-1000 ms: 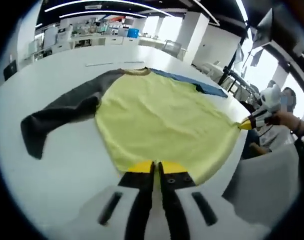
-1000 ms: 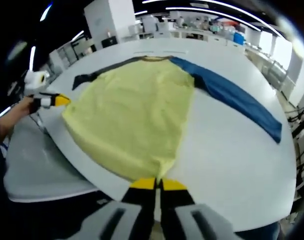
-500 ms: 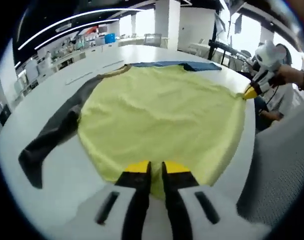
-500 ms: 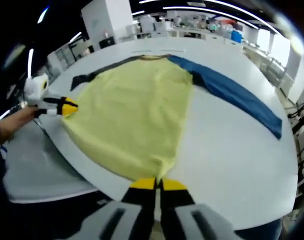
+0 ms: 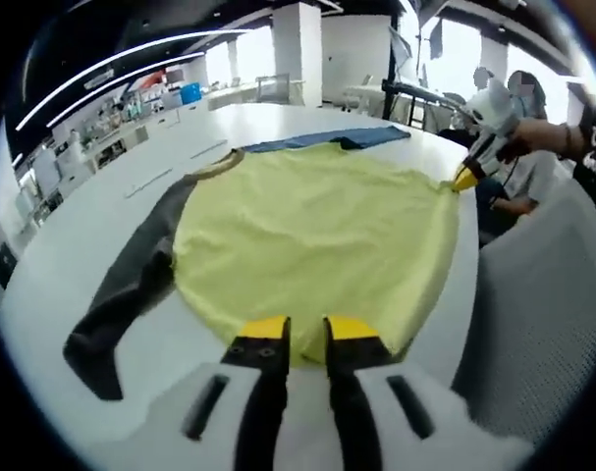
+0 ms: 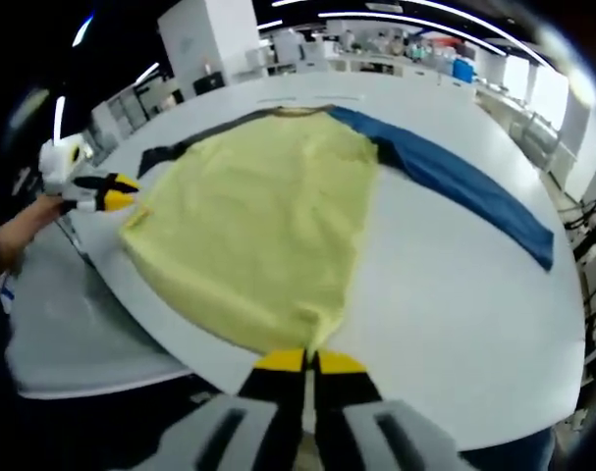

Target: Fold the garment on the visible template until the final outline fits inside the template.

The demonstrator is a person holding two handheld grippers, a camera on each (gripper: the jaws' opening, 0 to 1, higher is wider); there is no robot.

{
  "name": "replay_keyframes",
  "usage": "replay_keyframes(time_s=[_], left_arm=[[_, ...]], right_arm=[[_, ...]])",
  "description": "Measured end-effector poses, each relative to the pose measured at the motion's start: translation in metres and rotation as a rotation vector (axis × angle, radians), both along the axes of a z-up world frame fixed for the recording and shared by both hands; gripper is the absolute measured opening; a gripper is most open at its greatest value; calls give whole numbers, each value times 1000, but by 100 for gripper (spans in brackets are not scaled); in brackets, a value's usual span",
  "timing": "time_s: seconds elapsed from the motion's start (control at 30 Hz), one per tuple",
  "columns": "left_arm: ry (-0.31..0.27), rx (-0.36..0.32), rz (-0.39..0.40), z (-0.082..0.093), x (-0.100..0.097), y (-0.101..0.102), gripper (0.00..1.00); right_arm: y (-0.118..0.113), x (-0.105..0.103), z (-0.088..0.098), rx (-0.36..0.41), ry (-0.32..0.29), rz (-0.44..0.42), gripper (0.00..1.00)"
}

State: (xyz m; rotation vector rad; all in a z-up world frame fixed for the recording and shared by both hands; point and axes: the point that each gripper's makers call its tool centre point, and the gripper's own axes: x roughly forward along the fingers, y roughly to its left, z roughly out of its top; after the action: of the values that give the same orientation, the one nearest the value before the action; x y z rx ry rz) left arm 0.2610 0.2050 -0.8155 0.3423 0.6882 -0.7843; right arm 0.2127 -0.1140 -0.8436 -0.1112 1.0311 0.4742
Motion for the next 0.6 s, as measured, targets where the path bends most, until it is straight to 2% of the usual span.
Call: replay_keyframes(time_s=[0.2, 0.3, 0.6], left_arm=[[52, 52, -70, -16, -11, -1, 9], [48, 102, -102, -22, -11, -1, 9], [55, 152, -174, -26, -11, -4, 8]], right_arm=[[-1, 1, 1, 5, -3, -3, 0], [-1, 0, 2, 6, -4, -5, 0], [0, -1, 2, 6, -3, -12, 0]])
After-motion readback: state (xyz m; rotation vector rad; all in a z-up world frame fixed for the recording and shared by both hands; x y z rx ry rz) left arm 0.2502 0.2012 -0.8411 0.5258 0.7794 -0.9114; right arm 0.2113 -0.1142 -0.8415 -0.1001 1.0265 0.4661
